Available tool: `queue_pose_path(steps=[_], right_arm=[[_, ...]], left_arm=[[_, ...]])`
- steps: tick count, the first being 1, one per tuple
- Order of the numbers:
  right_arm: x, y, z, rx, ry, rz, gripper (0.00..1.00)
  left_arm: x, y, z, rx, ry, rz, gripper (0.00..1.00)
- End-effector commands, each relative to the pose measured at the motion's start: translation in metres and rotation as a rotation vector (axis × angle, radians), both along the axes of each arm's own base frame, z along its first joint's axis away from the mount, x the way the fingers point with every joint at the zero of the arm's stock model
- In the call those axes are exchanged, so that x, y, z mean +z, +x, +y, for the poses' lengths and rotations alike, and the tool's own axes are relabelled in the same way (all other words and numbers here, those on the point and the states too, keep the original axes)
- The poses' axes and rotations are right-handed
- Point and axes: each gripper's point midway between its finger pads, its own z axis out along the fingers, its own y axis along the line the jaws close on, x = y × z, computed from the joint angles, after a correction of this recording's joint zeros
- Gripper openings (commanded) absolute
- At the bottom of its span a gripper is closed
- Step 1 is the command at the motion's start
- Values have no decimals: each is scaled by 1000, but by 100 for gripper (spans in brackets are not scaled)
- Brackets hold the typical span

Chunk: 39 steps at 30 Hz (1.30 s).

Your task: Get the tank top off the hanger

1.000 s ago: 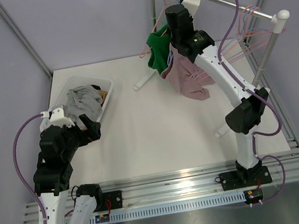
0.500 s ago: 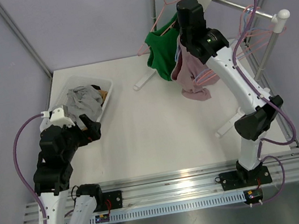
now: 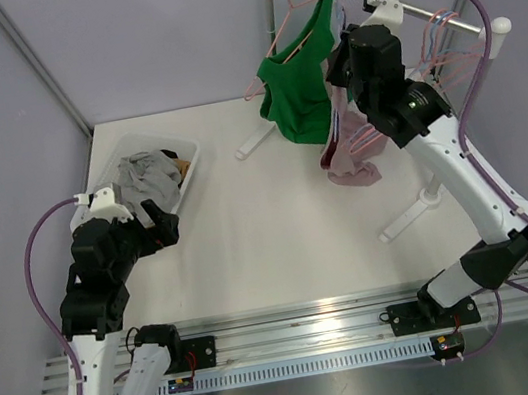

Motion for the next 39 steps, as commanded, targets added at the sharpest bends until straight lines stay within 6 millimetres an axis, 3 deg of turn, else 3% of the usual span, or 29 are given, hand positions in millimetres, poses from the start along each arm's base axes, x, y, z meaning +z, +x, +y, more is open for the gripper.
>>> queue_pose_path(steps=[1,7,12,17,22,23,24,27,31,35,39], right_arm=[[38,-32,19,175,69,-96,0],[37,-82,40,427,65,-52,0],[28,-139,66,708,104,7,0],[9,-195,91,1008,149,97,0],[-21,-227,94,1134,178,120,0],[-15,-238,94,1178,196,84,0],[-28,-240,97,1197,208,112,0],[-34,-255,100,1271,251,110,0],[-38,-264,102,1311,304,97,0],[-33,-273,101,1331,357,58,0],[-43,-279,103,1349,391,78,0]], left_arm=[[8,7,-4,-24,-1,-44,99],[16,5,-11,-64,-20,-77,99],[34,1,-26,-134,-74,-114,99],[70,-8,-55,-279,-187,-183,99],[108,-12,-87,-417,-315,-255,99],[115,-13,-91,-435,-330,-269,99],[120,-12,-100,-464,-346,-280,99],[124,-9,-113,-473,-378,-255,99],[111,8,-126,-428,-387,-186,99],[104,12,-141,-433,-411,-173,99],[99,16,-157,-448,-420,-169,97]])
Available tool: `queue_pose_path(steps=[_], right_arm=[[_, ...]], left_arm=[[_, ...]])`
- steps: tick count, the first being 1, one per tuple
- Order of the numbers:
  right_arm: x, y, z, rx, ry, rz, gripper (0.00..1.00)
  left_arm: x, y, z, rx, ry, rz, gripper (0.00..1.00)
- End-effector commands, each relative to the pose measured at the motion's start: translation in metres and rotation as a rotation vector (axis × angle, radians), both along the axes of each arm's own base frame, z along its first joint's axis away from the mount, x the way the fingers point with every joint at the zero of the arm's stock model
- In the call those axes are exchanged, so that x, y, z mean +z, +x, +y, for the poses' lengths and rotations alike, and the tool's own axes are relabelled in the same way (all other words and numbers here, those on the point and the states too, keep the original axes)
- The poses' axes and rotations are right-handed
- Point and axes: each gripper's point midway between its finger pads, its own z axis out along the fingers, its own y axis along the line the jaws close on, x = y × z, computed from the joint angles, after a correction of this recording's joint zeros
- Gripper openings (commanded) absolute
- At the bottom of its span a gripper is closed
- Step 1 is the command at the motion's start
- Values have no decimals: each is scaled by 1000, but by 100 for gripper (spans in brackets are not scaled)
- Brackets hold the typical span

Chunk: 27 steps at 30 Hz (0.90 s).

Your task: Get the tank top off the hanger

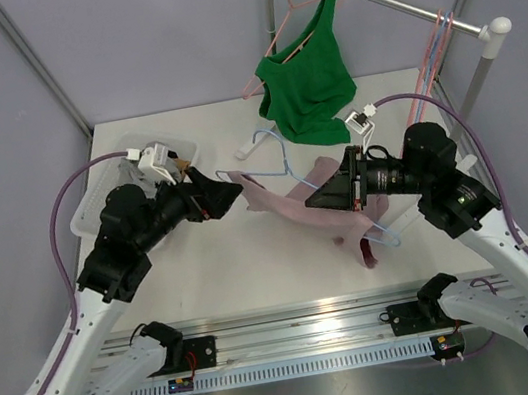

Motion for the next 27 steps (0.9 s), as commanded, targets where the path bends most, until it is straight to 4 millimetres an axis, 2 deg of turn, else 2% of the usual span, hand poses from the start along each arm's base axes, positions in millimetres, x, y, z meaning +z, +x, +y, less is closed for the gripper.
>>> queue_pose_path(steps=[1,6,7,10,12,13,16,17,18,20,24,27], right_arm=[[30,-17,3,70,107,-77,0],[33,-25,1,81,126,-83,0],[31,-25,1,79,119,-83,0],[34,-26,-2,63,109,-98,0],[39,-26,-3,58,112,-110,0],[40,-27,-4,57,110,-112,0],[44,-29,-4,61,115,-118,0],[45,-29,-5,60,114,-121,0],[44,-28,-5,57,110,-125,0],[36,-22,-6,21,80,-125,0],[13,-7,-8,-37,6,-110,0],[-3,-9,-6,-7,-27,-101,0]], left_arm=[[22,13,-8,38,-60,-74,96],[13,21,-28,13,-43,-58,83],[11,22,-30,13,-39,-52,74],[4,23,-35,12,-21,-43,57],[-1,23,-39,10,-14,-36,51],[-1,23,-40,9,-13,-38,41],[-5,26,-40,18,1,-33,29],[-7,27,-39,23,8,-30,17],[-5,28,-37,36,14,-32,14],[-9,27,-33,48,36,-23,10],[-13,28,-14,132,76,-22,0],[-20,27,8,216,124,-14,0]])
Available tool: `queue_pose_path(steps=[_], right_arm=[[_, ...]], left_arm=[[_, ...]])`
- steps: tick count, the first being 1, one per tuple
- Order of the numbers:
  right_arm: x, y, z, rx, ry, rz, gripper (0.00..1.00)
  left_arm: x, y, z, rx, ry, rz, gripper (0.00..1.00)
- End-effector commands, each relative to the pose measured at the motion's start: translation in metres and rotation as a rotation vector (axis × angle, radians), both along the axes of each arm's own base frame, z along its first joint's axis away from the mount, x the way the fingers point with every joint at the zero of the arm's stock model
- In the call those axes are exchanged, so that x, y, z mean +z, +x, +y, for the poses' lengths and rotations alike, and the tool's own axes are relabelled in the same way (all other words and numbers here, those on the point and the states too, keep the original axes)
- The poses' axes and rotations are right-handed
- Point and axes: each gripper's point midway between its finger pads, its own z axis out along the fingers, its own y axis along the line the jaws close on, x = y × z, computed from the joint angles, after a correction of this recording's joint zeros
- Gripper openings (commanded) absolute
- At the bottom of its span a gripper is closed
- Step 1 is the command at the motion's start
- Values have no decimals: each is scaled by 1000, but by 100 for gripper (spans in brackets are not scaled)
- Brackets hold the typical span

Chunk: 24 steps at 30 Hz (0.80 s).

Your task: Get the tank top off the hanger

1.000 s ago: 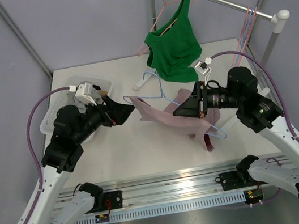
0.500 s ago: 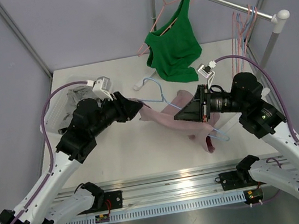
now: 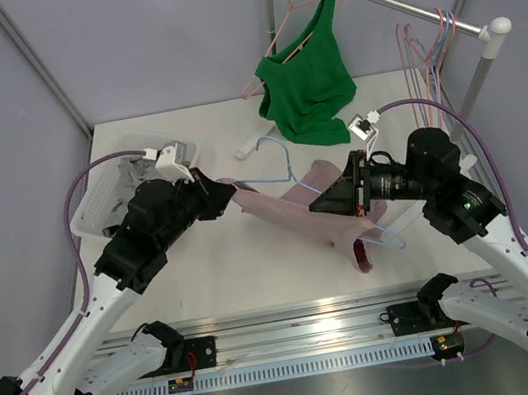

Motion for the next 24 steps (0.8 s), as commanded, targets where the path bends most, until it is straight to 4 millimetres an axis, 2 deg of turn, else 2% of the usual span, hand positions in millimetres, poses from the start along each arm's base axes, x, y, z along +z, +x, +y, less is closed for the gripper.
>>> queue_pose_path(steps=[1,3,7,10,13,15,16,17,18,19,20,21,22,23,24], right_arm=[[-4,-5,-1,31,-32,-66,0],[-11,-13,-3,67,-51,-80,0],[-13,-41,-9,169,-34,-120,0],[-6,-57,-14,205,-1,-178,0],[3,-68,-22,203,16,-246,0],[8,-71,-24,202,31,-287,0],[10,-73,-26,190,40,-308,0],[13,-72,-27,173,49,-323,0],[20,-69,-26,156,75,-350,0],[21,-62,-27,105,90,-362,0],[26,-58,-28,71,113,-377,0],[46,-49,-29,6,190,-420,0],[46,-45,-29,-22,234,-436,0],[55,-44,-30,-44,287,-467,0],[83,-50,-36,-59,409,-565,0]], left_arm=[[3,3,37,157,70,-36,0],[0,5,62,271,116,-39,0],[-23,5,104,431,246,11,0],[-38,9,117,471,272,70,0],[-47,10,117,461,251,100,0],[-51,6,105,398,226,115,0],[-44,6,95,353,183,86,0],[-40,-6,69,190,129,77,0],[-44,-14,52,87,90,72,0],[-24,-20,33,-13,4,-10,0],[-17,-42,10,-180,-69,-12,0],[-11,-52,-1,-251,-112,-36,0],[-9,-64,-15,-331,-150,-66,0],[-9,-78,-25,-411,-166,-65,0],[-12,-86,-32,-465,-167,-67,0]])
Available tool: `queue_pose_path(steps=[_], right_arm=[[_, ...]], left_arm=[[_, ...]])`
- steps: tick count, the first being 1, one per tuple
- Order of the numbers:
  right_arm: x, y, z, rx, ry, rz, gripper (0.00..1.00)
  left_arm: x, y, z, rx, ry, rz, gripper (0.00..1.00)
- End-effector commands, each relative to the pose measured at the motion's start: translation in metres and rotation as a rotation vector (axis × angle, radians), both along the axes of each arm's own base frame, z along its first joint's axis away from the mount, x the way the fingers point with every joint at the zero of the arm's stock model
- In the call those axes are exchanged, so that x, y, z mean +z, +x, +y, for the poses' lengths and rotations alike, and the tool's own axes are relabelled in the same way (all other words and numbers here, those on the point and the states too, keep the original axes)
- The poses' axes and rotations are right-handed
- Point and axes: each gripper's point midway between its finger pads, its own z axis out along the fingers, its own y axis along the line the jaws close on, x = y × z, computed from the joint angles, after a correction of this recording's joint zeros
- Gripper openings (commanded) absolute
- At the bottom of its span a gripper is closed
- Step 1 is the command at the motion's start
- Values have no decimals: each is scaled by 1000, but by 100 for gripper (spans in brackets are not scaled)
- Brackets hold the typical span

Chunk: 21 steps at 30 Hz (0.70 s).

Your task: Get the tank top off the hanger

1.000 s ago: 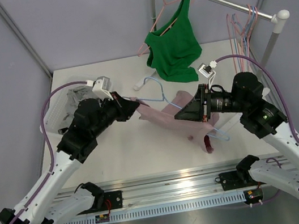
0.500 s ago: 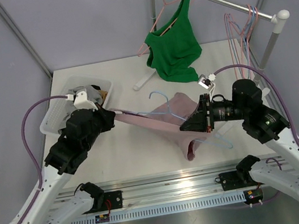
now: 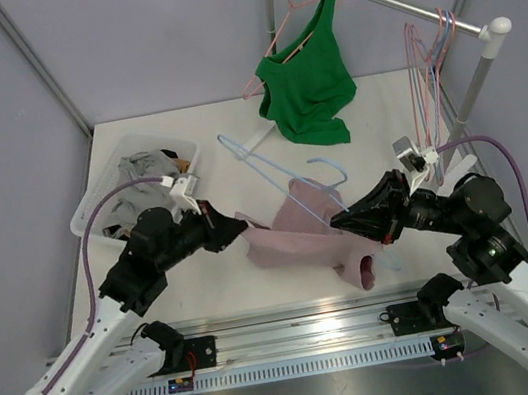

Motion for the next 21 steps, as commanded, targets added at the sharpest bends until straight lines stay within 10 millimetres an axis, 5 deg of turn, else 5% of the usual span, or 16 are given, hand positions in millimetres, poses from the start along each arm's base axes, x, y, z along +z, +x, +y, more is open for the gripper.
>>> queue_pose_path(steps=[1,2,3,7,10,11,13,14,16,20,21], right_arm=[[85,5,-19,-112,409,-256,0],[75,11,-16,-117,395,-234,0],[95,8,-25,-143,485,-314,0],[109,22,-24,-177,551,-386,0],[119,38,-23,-240,513,-353,0],[120,48,-23,-285,477,-304,0],[107,82,-32,-468,342,-110,0],[77,98,-36,-547,230,8,0],[72,112,-58,-705,207,88,0],[31,132,-99,-985,155,291,0],[34,138,-110,-1057,151,298,0]], left_arm=[[38,-53,-50,-376,-162,-140,0],[34,-61,-55,-411,-156,-140,0],[31,-69,-59,-446,-155,-145,0],[12,-109,-72,-614,-140,-167,0],[-10,-95,-64,-493,-43,-122,0],[-18,-74,-55,-359,12,-112,0],[-31,-60,-34,-217,112,-51,0],[-33,-46,-22,-111,150,-38,2],[-31,-42,-5,-34,204,-19,9],[-14,-38,24,77,246,-21,45],[-13,-42,32,89,270,-9,55]])
